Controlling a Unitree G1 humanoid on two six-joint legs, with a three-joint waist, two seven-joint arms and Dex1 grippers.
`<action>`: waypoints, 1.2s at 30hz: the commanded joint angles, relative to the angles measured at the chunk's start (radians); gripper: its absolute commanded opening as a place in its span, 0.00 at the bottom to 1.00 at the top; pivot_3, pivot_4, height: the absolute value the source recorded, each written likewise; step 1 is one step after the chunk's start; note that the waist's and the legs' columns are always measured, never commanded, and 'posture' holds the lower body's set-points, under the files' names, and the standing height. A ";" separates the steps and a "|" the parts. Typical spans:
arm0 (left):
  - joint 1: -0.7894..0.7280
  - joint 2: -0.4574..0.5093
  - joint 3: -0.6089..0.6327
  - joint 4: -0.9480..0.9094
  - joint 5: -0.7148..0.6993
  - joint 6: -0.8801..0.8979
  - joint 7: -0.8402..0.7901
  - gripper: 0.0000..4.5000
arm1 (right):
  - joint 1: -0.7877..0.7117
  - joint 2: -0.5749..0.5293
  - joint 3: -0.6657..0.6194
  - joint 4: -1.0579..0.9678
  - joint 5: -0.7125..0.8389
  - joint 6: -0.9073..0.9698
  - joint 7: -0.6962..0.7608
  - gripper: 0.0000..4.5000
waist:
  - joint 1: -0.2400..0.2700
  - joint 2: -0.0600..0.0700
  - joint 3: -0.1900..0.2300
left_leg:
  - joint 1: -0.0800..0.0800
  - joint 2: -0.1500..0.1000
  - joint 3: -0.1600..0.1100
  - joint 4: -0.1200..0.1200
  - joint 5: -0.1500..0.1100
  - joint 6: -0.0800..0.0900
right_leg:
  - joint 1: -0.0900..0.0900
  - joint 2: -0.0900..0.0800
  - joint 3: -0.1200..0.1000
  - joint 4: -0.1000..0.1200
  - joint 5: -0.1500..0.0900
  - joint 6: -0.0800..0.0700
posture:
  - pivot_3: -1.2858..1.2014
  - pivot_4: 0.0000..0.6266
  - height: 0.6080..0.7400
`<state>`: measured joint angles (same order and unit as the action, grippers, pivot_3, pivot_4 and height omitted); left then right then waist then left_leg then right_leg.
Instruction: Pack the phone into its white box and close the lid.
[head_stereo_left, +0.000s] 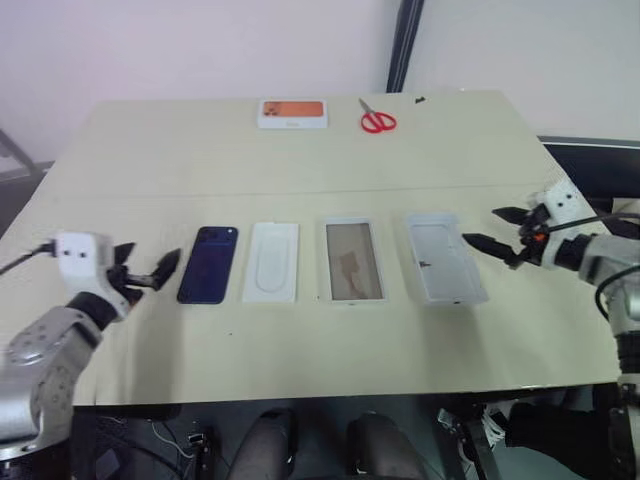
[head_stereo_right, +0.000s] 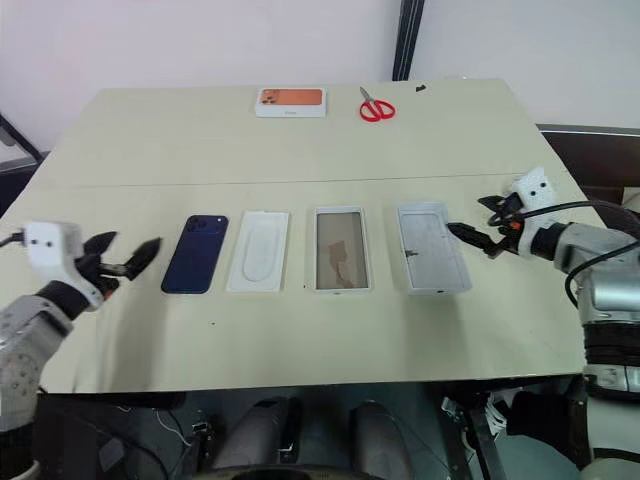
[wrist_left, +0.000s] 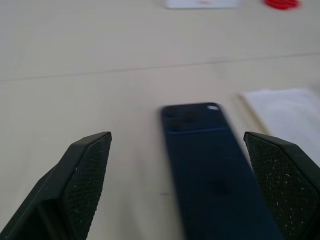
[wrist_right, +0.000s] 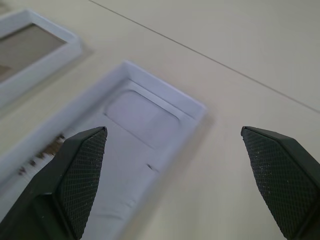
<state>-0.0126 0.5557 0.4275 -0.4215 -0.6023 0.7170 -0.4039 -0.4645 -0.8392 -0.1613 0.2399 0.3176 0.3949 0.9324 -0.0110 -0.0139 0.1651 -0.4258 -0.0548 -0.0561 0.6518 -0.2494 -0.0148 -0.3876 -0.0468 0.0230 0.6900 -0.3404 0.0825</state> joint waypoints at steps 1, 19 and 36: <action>-0.058 -0.022 -0.048 -0.065 -0.096 0.090 0.011 0.99 | -0.023 0.007 0.001 -0.146 0.015 0.012 -0.015 1.00 | 0.000 0.000 0.000 | 0.000 0.000 0.000 0.000 0.000 0.000 | 0.000 0.000 0.000 0.000 0.000 0.000 | 0.52 0.24 1.00; -0.413 -0.153 -0.185 0.142 -0.153 0.588 0.285 0.99 | 0.092 0.092 0.201 -0.669 0.043 0.147 -0.056 1.00 | 0.002 -0.001 0.000 | 0.000 0.000 -0.001 0.004 0.001 -0.002 | 0.001 0.001 -0.001 0.002 0.000 0.000 | 0.52 0.24 1.00; -0.530 -0.318 -0.044 0.343 -0.128 0.647 0.362 0.38 | 0.114 0.115 0.253 -0.682 -0.003 0.104 -0.072 1.00 | 0.009 -0.001 0.000 | 0.000 0.000 -0.002 0.009 0.002 -0.004 | 0.003 0.001 -0.002 0.002 0.000 0.000 | 0.52 0.24 1.00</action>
<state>-0.5355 0.2328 0.3815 -0.0786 -0.7370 1.3492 -0.0424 -0.3513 -0.7262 0.1029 -0.4092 0.3171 0.5162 0.8653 -0.0021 -0.0148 0.1650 -0.4262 -0.0549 -0.0576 0.6607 -0.2473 -0.0187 -0.3849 -0.0460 0.0214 0.6922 -0.3406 0.0830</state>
